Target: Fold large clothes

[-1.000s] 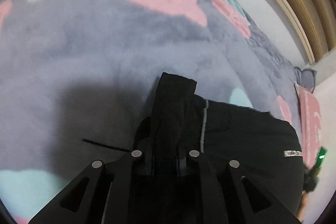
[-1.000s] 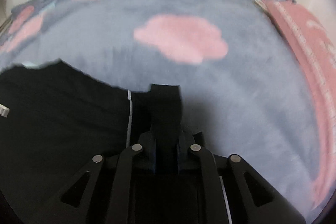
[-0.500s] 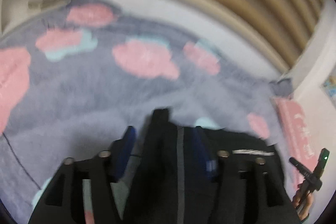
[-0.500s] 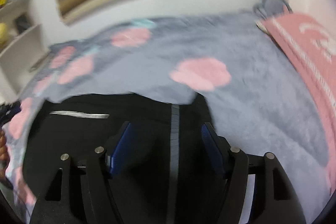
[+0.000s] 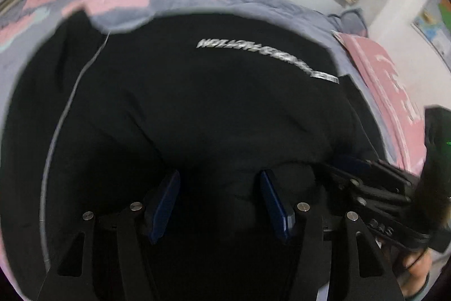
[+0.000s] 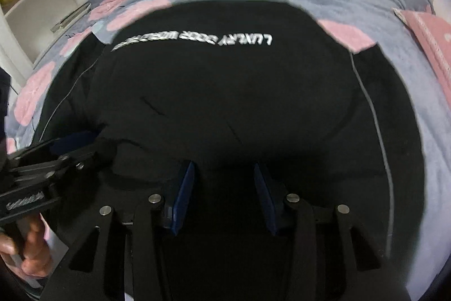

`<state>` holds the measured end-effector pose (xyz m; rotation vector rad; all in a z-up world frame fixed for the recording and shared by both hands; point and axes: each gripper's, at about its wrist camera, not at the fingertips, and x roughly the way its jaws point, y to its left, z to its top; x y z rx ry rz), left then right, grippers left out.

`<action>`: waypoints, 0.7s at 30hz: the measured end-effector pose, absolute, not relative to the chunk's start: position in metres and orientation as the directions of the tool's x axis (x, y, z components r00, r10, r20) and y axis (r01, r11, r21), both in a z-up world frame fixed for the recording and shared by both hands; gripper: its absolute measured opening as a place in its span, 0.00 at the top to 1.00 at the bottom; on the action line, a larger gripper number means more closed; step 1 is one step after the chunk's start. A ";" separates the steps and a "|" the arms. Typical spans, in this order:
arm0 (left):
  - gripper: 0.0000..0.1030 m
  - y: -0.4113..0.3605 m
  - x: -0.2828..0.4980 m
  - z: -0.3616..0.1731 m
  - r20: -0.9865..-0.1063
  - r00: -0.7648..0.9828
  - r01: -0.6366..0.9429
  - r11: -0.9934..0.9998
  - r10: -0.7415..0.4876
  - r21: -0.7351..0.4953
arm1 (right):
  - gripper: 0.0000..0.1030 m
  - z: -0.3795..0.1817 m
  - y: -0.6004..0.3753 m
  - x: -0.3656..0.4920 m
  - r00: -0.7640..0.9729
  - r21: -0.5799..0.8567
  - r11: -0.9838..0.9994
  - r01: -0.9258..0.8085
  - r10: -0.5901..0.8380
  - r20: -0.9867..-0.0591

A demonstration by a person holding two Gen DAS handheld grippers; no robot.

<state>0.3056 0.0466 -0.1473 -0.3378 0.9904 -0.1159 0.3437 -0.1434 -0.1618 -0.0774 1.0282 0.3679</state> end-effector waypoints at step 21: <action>0.41 0.057 0.350 -0.123 -0.808 0.555 -0.080 0.954 -0.198 -0.289 | 0.34 -0.146 -0.145 0.391 0.509 0.122 0.948 -0.295 0.263 -0.819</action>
